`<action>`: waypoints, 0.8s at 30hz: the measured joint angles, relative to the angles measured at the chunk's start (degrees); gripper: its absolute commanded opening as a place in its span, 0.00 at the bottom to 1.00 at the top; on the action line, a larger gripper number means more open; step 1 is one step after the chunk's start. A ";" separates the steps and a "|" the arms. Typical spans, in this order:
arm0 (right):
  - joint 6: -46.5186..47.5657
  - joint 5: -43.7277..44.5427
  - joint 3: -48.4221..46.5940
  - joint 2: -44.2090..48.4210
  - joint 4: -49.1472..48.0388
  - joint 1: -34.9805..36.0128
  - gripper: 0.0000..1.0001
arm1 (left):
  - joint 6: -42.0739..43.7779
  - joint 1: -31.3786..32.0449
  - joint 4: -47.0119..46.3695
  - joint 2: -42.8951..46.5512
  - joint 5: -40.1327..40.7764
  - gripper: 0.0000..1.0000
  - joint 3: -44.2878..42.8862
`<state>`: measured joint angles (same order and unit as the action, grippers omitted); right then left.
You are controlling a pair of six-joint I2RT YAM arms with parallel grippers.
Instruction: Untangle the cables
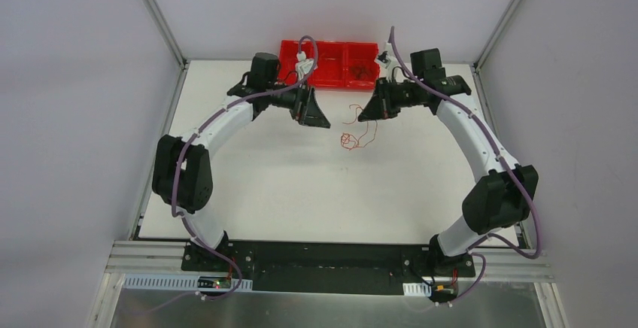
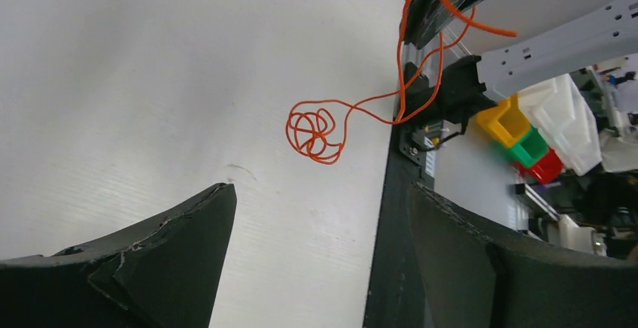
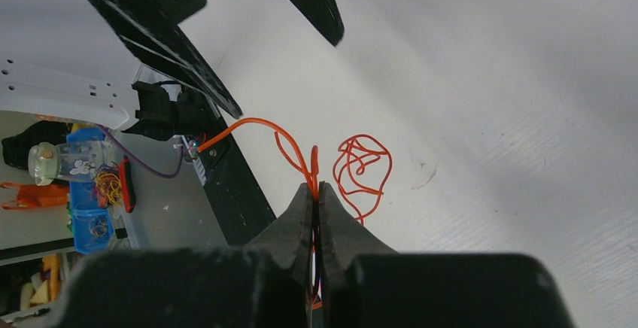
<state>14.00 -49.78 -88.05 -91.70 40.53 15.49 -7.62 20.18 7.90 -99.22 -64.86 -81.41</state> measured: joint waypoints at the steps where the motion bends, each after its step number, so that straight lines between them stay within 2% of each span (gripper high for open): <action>1: -0.07 0.26 0.00 0.50 -0.42 0.59 0.00 | -1.57 0.59 -0.55 0.00 -0.28 0.85 1.20; 6: -0.55 1.27 -0.02 2.14 -1.86 2.56 0.00 | -12.92 3.02 -9.88 0.07 0.07 0.80 7.65; 9: -0.94 1.66 -0.02 2.29 -2.19 2.78 0.00 | -18.80 4.28 -15.61 -1.05 0.81 0.79 8.52; 13: -1.16 2.21 -0.02 2.29 -2.43 2.78 0.00 | -22.16 5.75 -19.89 -2.82 1.92 0.69 8.52; 21: -1.64 2.51 -0.46 2.36 -2.62 2.78 0.00 | -24.50 8.00 -21.38 -6.49 2.95 0.37 7.93; 24: -1.64 2.67 -0.46 2.89 -2.58 2.75 0.00 | -25.11 8.33 -21.31 -7.58 3.58 0.09 7.61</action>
<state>12.36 -47.11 -88.51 -88.82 37.95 18.24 -32.73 28.51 -13.41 -106.80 -61.28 -73.80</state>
